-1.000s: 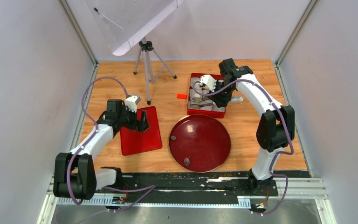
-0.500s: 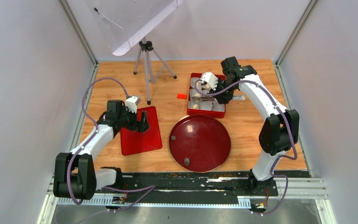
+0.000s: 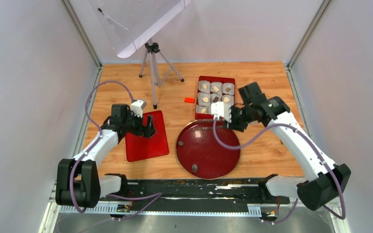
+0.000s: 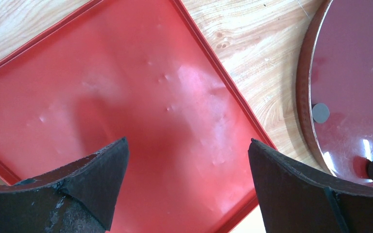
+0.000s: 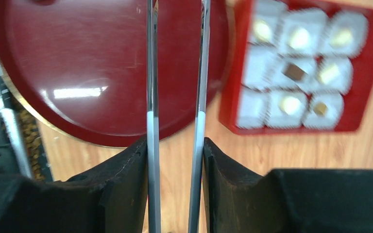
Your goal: Pack the chocolate
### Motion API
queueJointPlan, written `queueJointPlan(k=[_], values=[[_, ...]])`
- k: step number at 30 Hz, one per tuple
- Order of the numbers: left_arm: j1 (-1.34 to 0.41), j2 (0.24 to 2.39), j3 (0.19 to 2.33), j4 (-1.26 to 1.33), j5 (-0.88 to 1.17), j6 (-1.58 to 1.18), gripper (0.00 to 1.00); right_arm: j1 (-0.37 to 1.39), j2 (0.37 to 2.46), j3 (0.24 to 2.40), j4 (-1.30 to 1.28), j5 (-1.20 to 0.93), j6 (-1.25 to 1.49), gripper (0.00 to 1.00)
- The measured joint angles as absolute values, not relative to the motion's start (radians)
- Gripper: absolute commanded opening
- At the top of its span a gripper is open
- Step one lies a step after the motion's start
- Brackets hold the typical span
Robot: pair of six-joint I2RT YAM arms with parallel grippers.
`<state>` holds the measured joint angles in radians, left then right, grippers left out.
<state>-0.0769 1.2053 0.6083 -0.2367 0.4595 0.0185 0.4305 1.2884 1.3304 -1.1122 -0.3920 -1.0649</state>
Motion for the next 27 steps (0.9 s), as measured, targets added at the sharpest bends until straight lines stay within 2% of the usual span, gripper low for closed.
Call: queueJointPlan(k=[9,16,27], values=[[-0.077,1.205,0.608,-0.235,0.463,0.015,1.0,0.686,1.218,1.116,-1.174,-0.395,-1.177,0.42],[-0.077,1.205,0.608,-0.235,0.464,0.012,1.0,0.752,1.225,1.11,-1.2,-0.375,-1.251,0.44],[-0.077,1.191,0.6,-0.234,0.466,0.0,1.0,0.766,1.277,1.108,-1.219,-0.315,-1.345,0.45]])
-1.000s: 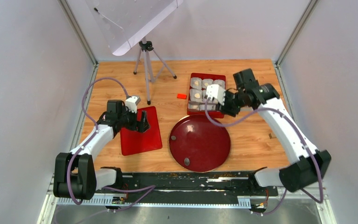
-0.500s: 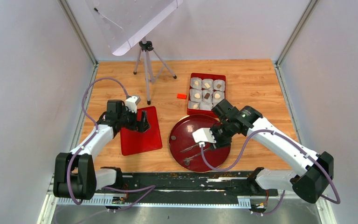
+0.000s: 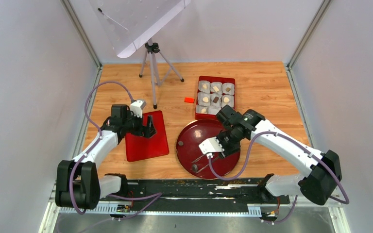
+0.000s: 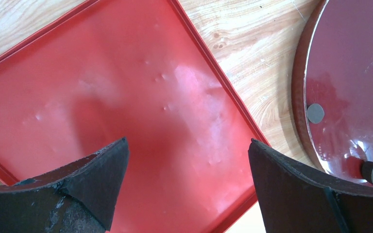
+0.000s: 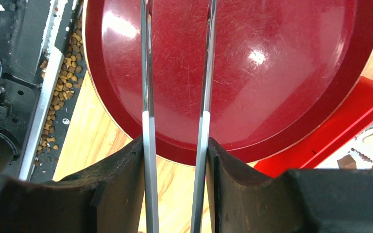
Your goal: Pack the chocolate
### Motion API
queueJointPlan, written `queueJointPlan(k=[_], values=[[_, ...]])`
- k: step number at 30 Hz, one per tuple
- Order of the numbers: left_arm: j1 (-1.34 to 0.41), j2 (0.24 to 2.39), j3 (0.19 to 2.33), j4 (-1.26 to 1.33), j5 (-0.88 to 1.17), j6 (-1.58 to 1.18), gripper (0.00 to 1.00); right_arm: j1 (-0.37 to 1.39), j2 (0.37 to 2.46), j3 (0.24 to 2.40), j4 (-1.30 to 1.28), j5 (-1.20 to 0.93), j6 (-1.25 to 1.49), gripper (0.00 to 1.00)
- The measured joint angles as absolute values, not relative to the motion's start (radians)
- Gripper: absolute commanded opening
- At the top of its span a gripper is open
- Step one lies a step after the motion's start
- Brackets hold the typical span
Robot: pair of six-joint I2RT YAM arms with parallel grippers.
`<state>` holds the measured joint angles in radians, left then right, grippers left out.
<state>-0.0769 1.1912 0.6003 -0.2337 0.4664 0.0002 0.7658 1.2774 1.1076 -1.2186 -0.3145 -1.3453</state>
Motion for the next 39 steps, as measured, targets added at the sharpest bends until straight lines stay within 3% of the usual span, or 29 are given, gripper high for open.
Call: queueJointPlan(k=[13,21,31,39], values=[[-0.077,1.187,0.597,-0.232,0.466,-0.003,1.0,0.783,1.359,1.108,-1.206,-0.304,-1.418,0.44],[-0.077,1.185,0.596,-0.228,0.466,-0.003,1.0,0.783,1.393,1.108,-1.184,-0.308,-1.435,0.17],[-0.077,1.185,0.596,-0.219,0.466,-0.007,1.0,0.757,1.39,1.161,-1.184,-0.271,-1.368,0.12],[-0.077,1.186,0.596,-0.218,0.466,-0.015,1.0,0.586,1.393,1.309,-1.181,-0.291,-1.283,0.1]])
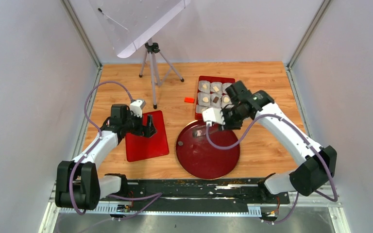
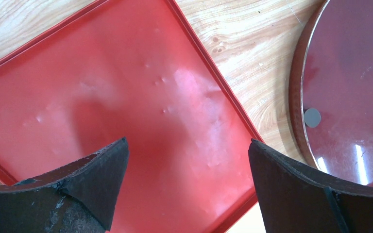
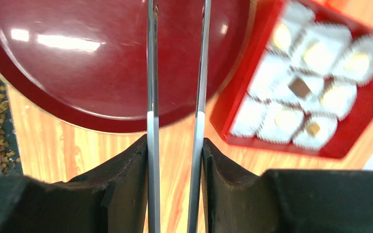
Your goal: Pack the chocolate
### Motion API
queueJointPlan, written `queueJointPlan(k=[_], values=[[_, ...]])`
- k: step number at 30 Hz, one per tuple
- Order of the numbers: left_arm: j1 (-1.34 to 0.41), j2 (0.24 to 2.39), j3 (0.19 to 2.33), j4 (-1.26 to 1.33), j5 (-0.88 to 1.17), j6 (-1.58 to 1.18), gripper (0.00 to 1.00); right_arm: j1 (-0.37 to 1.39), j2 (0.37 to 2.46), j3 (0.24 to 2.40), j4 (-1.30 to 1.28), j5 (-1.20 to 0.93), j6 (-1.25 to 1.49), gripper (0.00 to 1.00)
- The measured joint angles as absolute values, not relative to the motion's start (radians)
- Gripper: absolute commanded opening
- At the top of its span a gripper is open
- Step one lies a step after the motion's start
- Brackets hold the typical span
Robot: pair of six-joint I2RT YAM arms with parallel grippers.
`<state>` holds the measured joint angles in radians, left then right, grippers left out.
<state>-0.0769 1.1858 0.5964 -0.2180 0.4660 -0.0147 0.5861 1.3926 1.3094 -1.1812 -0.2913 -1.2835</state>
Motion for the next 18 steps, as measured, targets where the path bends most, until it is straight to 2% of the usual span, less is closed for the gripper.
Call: queueJointPlan(k=[9,18], values=[[-0.077,1.186,0.596,-0.218,0.466,-0.018,1.0,0.302,1.54,1.479,-1.105,-0.322,-1.146,0.11],[-0.077,1.186,0.596,-0.219,0.466,-0.018,1.0,0.239,1.654,1.532,-1.072,-0.279,-1.08,0.12]])
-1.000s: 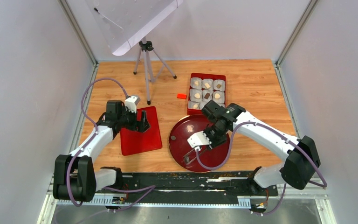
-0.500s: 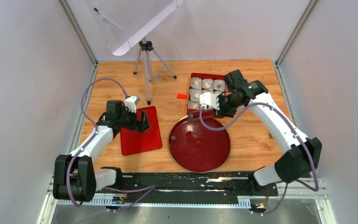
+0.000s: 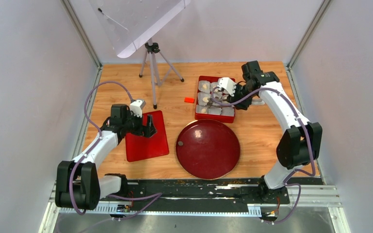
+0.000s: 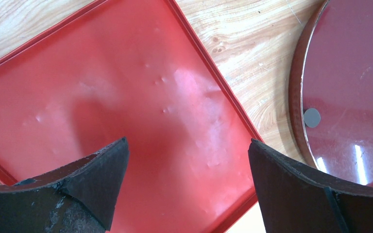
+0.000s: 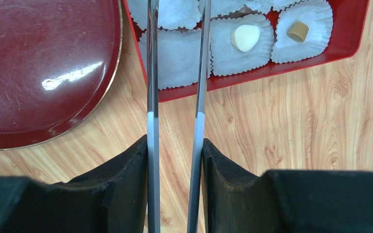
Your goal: Pack the chocolate
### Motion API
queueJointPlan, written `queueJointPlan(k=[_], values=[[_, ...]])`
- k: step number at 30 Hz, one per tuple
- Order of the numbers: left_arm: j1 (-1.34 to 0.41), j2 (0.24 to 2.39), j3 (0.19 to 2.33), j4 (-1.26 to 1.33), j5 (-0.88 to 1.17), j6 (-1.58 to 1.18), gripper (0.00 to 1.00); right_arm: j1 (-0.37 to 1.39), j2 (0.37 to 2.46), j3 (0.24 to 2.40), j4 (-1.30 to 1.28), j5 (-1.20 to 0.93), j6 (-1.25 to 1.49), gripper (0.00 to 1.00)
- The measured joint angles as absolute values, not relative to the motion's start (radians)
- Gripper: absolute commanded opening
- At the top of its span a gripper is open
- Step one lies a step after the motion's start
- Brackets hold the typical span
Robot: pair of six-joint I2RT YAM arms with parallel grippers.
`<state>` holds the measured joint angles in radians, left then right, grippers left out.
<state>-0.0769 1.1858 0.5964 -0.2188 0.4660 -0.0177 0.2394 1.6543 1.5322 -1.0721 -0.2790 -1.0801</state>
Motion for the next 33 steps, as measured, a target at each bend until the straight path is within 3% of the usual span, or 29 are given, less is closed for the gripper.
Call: queueJointPlan(k=[18,27,33], values=[[-0.077,1.193,0.596,-0.219,0.466,-0.018,1.0,0.22,1.747,1.605,-1.166,-0.259,-1.044,0.19],[-0.077,1.195,0.596,-0.218,0.466,-0.018,1.0,0.219,1.771,1.608,-1.189,-0.249,-1.023,0.38],[-0.077,1.195,0.596,-0.218,0.466,-0.018,1.0,0.217,1.774,1.624,-1.19,-0.249,-1.018,0.43]])
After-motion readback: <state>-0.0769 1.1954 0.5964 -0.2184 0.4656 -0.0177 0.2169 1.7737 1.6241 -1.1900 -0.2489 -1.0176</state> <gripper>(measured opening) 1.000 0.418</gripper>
